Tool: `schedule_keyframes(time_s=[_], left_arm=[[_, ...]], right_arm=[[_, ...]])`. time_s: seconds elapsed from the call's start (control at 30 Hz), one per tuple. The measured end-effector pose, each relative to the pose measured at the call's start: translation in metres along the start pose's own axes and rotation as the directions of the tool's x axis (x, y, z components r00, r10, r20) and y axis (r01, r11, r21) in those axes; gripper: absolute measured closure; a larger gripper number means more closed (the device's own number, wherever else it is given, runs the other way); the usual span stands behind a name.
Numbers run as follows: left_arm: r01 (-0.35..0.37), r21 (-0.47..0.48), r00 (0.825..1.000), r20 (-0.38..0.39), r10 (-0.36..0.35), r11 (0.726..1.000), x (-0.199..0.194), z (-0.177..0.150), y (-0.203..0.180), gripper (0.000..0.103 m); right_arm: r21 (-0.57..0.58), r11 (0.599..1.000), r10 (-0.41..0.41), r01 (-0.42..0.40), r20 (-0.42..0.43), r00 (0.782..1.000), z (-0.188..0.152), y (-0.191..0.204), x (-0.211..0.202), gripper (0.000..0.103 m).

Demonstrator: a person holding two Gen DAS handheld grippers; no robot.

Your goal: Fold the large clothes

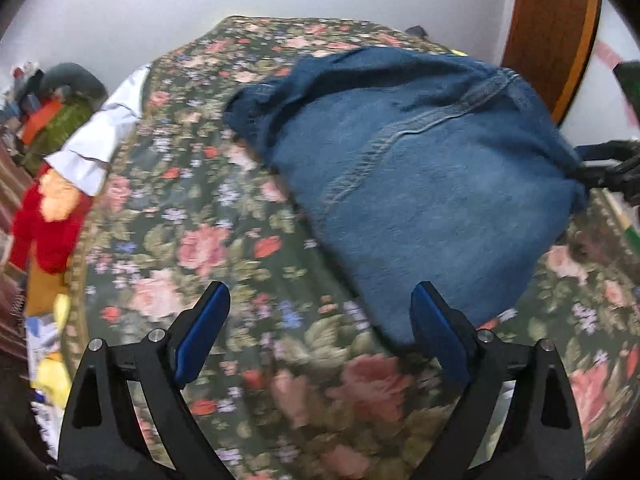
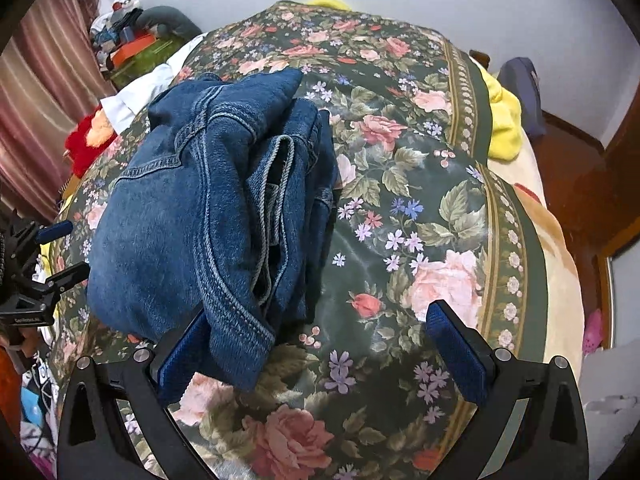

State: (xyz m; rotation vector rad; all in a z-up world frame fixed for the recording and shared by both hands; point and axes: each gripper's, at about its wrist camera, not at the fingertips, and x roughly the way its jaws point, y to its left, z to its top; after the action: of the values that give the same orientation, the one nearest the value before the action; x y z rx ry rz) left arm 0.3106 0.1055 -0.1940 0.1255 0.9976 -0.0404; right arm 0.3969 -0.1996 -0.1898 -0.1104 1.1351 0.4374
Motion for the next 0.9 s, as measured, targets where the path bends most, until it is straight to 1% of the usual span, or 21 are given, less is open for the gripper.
schedule_keyframes(time_s=[0.03, 0.1, 0.23, 0.3, 0.4, 0.5, 0.57, 0.6, 0.63, 0.67, 0.77, 0.8, 0.83, 0.9], left_arm=[[-0.022, -0.008, 1.000, 0.006, 0.022, 1.000, -0.002, 0.002, 0.006, 0.010], [-0.027, -0.045, 0.999, 0.028, 0.028, 0.999, -0.005, 0.007, 0.019, 0.010], [-0.043, -0.161, 0.997, 0.052, 0.052, 0.986, 0.002, 0.033, 0.049, 0.010], [-0.029, -0.204, 0.997, 0.063, 0.043, 0.978, 0.008, 0.045, 0.058, 0.010], [0.006, -0.252, 0.998, 0.066, 0.011, 0.968, 0.026, 0.069, 0.068, 0.010], [0.018, -0.262, 0.999, 0.054, -0.004, 0.965, 0.050, 0.090, 0.069, 0.010], [-0.004, -0.257, 1.000, 0.028, 0.012, 0.966, 0.072, 0.105, 0.068, 0.010], [-0.039, -0.257, 0.999, 0.021, 0.046, 0.966, 0.082, 0.113, 0.069, 0.010], [-0.096, -0.262, 0.995, 0.012, 0.102, 0.960, 0.093, 0.121, 0.070, 0.010], [-0.129, -0.266, 0.991, 0.002, 0.134, 0.955, 0.102, 0.128, 0.073, 0.010], [-0.130, -0.288, 0.992, -0.037, 0.125, 0.949, 0.131, 0.145, 0.081, 0.010], [-0.109, -0.293, 0.994, -0.044, 0.101, 0.950, 0.138, 0.149, 0.083, 0.010], [-0.090, -0.300, 0.996, -0.047, 0.079, 0.950, 0.143, 0.152, 0.085, 0.009], [-0.085, -0.296, 0.996, -0.046, 0.074, 0.951, 0.151, 0.156, 0.085, 0.004]], right_arm=[[-0.001, 1.000, 0.002, -0.002, 0.000, 1.000, 0.004, 0.002, -0.003, 0.000], [-0.009, 1.000, -0.001, 0.002, 0.027, 1.000, 0.014, 0.011, -0.013, 0.000], [-0.024, 0.999, 0.048, -0.045, 0.101, 0.994, 0.035, 0.031, -0.028, 0.000], [-0.048, 0.997, 0.065, -0.060, 0.120, 0.991, 0.052, 0.041, -0.029, 0.000], [-0.069, 0.997, 0.055, -0.046, 0.139, 0.989, 0.078, 0.050, -0.023, 0.000], [-0.081, 0.996, 0.039, -0.031, 0.103, 0.994, 0.103, 0.055, -0.002, 0.000], [-0.090, 0.996, 0.018, -0.013, 0.060, 0.998, 0.117, 0.055, 0.020, 0.000], [-0.096, 0.995, 0.016, -0.012, 0.035, 0.999, 0.122, 0.053, 0.031, 0.000], [-0.089, 0.996, 0.026, -0.025, 0.011, 1.000, 0.126, 0.048, 0.041, 0.000], [-0.068, 0.997, 0.042, -0.042, -0.004, 0.999, 0.129, 0.041, 0.049, 0.000], [0.034, 0.992, 0.126, -0.125, -0.047, 0.991, 0.130, 0.012, 0.068, 0.000], [0.060, 0.986, 0.158, -0.155, -0.057, 0.986, 0.128, 0.003, 0.073, 0.000], [0.072, 0.984, 0.170, -0.166, -0.061, 0.983, 0.126, -0.003, 0.076, 0.000], [0.072, 0.982, 0.182, -0.177, -0.062, 0.981, 0.121, -0.011, 0.080, 0.000]])
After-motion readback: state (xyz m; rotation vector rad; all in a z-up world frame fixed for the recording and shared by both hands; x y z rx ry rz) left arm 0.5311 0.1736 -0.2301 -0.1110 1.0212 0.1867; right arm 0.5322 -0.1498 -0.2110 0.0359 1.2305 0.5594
